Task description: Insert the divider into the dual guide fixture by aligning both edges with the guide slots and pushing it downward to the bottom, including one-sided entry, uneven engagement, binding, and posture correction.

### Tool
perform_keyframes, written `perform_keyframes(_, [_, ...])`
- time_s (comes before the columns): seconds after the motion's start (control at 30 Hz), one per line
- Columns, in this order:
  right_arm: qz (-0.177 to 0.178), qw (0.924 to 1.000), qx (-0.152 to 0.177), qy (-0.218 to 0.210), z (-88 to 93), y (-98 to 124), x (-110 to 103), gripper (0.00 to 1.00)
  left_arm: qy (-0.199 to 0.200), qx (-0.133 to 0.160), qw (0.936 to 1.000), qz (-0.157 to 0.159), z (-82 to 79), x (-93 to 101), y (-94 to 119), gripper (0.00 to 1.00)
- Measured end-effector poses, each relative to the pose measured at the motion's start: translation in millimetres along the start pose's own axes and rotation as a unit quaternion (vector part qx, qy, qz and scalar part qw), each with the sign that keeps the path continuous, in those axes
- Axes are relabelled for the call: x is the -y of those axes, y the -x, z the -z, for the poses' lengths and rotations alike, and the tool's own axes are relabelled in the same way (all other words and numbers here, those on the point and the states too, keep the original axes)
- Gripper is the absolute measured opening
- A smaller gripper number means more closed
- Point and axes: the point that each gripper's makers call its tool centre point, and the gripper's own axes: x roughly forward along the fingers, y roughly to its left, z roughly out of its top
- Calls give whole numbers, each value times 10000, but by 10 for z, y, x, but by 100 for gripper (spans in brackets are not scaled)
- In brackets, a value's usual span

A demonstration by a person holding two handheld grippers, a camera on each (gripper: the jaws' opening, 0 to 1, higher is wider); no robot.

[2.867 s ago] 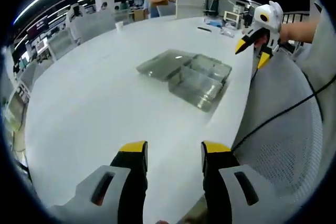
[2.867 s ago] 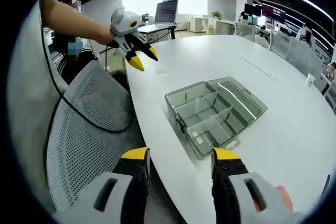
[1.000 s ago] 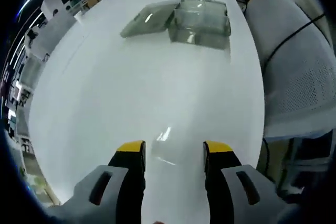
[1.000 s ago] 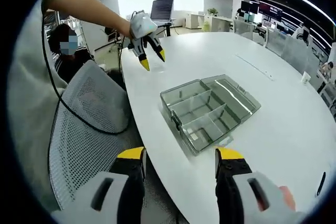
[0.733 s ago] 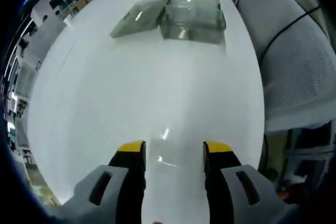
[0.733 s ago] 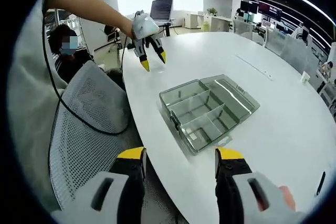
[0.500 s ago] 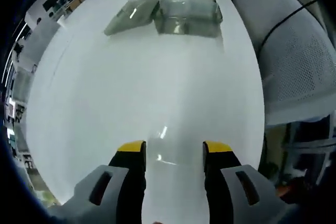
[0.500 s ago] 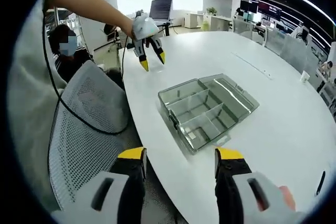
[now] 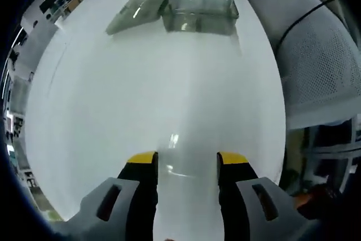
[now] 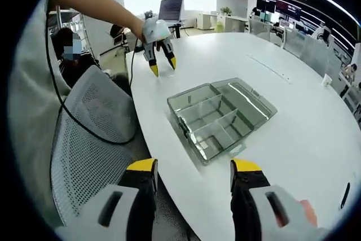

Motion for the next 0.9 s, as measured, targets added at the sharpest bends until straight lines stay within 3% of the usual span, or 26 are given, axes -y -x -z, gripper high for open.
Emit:
perform_keyframes(0.3, [20,10000,4,-18,7,14,-3,48,-62,13,9998,200,2,33,-20,36])
perform_keyframes(0.9, [24,10000,36,27,-31,26,-24,48,272,55,9996,61,8,37,-13,30])
